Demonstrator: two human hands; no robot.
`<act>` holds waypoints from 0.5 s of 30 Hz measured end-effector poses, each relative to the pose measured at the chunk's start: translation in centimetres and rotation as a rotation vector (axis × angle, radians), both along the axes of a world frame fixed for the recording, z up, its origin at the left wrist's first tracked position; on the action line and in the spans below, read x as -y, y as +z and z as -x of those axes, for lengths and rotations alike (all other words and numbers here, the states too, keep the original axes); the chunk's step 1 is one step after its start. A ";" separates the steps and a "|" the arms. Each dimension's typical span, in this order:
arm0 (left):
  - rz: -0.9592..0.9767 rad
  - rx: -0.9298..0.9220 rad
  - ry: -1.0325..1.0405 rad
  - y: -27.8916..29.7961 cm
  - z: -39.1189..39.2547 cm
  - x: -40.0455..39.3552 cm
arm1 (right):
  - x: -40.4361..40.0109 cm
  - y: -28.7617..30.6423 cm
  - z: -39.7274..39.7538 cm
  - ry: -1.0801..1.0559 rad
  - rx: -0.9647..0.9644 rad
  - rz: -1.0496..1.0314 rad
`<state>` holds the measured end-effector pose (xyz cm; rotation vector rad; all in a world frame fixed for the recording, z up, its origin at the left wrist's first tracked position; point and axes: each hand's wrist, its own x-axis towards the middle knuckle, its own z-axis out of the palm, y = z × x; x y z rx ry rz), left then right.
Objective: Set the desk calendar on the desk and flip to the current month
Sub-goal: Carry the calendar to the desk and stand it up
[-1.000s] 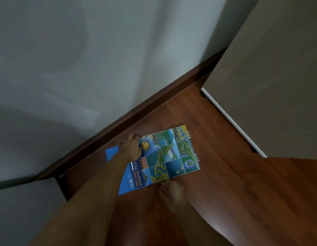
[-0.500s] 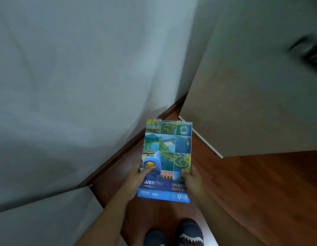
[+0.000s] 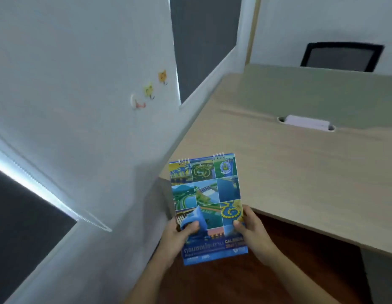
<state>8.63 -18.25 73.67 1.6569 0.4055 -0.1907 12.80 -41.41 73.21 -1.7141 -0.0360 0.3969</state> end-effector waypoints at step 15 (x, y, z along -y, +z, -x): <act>-0.179 0.124 -0.509 6.9 -18.4 35.9 | 34.0 7.0 -7.9 -0.581 0.105 0.407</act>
